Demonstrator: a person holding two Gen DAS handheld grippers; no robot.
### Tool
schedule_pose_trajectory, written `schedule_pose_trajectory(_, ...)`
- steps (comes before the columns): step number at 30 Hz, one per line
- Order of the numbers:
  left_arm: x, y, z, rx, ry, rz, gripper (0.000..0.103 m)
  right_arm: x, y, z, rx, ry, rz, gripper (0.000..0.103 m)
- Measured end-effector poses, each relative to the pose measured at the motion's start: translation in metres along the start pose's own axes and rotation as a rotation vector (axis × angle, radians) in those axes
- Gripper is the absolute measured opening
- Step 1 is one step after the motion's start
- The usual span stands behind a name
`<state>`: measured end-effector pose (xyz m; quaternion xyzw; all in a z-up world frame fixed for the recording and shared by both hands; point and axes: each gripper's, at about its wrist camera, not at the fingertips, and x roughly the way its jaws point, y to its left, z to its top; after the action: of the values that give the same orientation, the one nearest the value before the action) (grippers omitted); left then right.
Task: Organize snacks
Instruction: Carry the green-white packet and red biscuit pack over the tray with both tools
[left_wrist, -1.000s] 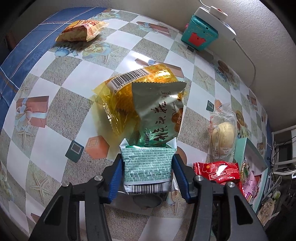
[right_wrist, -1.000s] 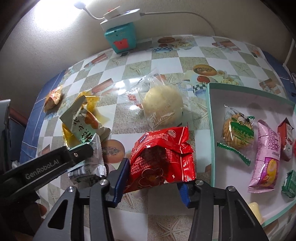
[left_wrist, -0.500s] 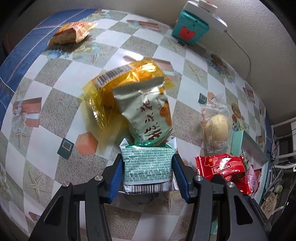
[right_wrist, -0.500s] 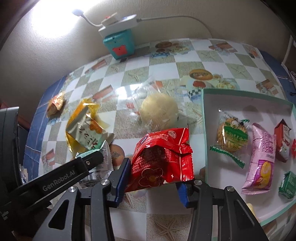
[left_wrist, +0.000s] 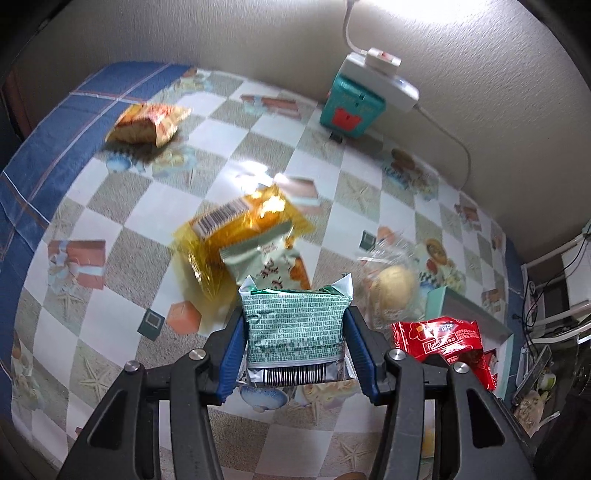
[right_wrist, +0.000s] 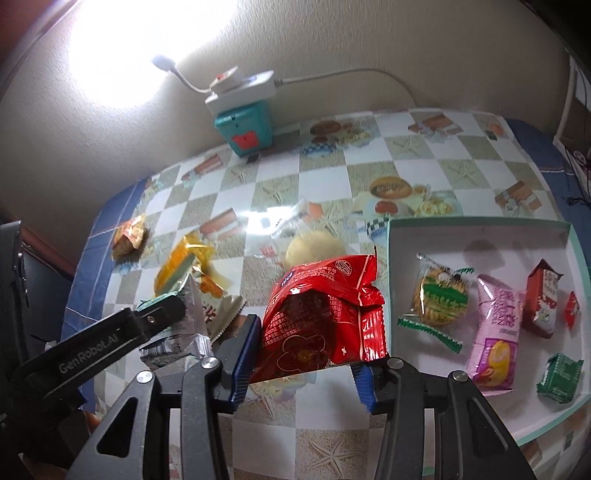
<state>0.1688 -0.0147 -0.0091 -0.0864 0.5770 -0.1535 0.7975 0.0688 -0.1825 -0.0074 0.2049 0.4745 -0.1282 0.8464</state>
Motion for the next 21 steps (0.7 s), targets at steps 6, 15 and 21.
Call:
schedule_pose_trajectory(6,-0.018,-0.013,0.005,0.032,-0.058,0.000,0.054,-0.014,-0.003,0.005,0.001,-0.037,0.005,0.049)
schedule_pose_trajectory(15,-0.032,-0.041,0.001,0.074,-0.105,-0.008,0.054,-0.020,-0.024,0.008,0.040,-0.045,0.001,0.049)
schedule_pose_trajectory(21,-0.032,-0.064,-0.006,0.109,-0.111,-0.016,0.054,-0.031,-0.059,0.012,0.107,-0.068,-0.019,0.049)
